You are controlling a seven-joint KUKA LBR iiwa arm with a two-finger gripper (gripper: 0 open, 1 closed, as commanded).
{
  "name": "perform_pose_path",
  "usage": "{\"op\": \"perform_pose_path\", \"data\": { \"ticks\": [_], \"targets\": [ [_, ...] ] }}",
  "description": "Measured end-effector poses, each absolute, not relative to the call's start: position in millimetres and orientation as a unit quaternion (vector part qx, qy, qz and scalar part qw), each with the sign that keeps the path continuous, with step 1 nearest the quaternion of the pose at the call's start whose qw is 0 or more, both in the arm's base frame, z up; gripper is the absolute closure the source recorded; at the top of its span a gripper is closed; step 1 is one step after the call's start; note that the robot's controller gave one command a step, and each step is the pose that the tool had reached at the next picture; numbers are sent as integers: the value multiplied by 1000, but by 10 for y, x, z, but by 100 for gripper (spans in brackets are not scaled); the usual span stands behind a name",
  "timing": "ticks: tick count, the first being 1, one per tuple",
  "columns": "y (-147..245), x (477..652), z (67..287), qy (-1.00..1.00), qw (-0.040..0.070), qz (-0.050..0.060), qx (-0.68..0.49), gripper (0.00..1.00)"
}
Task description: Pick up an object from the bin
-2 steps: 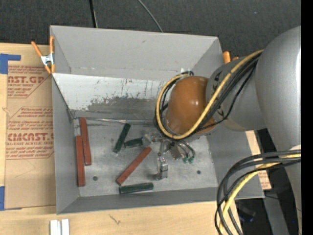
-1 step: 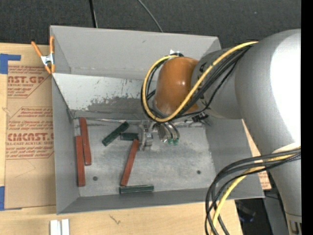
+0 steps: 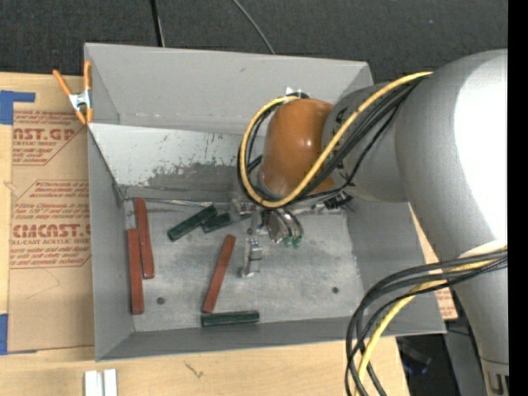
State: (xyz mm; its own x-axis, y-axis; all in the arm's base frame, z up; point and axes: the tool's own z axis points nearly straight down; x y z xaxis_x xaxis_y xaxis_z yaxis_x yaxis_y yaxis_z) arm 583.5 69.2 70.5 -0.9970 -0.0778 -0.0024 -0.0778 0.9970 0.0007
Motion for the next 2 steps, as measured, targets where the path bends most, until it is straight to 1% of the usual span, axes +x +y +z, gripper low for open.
{"op": "perform_pose_path", "data": {
  "ticks": [1,2],
  "targets": [
    [692,5835,705,999,1,0,-39,0],
    [1481,5878,734,981,4,1,-195,100]
  ]
}}
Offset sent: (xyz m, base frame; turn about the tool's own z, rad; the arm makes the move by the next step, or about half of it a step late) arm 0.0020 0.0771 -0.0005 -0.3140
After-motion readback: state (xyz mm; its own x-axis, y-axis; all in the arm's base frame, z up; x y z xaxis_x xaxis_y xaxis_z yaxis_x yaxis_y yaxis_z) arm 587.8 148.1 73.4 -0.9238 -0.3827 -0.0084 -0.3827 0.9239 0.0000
